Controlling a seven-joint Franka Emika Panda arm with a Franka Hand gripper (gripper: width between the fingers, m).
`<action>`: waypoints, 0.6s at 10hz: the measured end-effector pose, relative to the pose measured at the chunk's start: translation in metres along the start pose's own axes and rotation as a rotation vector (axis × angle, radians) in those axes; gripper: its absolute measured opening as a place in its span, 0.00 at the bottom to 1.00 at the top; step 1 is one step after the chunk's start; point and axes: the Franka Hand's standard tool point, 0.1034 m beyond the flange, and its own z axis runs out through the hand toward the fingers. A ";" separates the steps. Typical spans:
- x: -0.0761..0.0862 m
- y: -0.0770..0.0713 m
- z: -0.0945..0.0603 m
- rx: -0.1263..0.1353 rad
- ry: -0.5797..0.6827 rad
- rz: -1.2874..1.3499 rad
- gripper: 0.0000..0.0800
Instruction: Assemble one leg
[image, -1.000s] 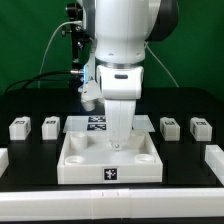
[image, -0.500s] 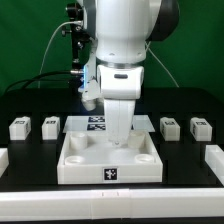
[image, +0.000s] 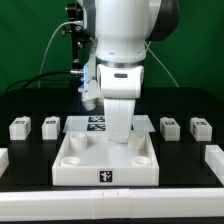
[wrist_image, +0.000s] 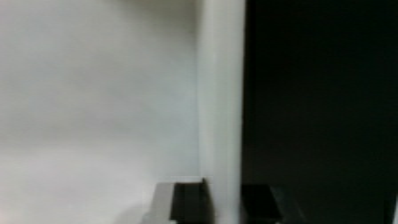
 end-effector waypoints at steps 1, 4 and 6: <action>0.000 0.000 0.000 -0.001 0.000 0.000 0.09; 0.001 0.001 0.000 -0.001 0.000 -0.001 0.09; 0.009 0.012 -0.002 -0.015 0.004 -0.008 0.09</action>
Offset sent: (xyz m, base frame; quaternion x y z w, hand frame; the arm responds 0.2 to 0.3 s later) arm 0.0000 0.0000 0.0000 0.0000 0.0000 0.0000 1.0000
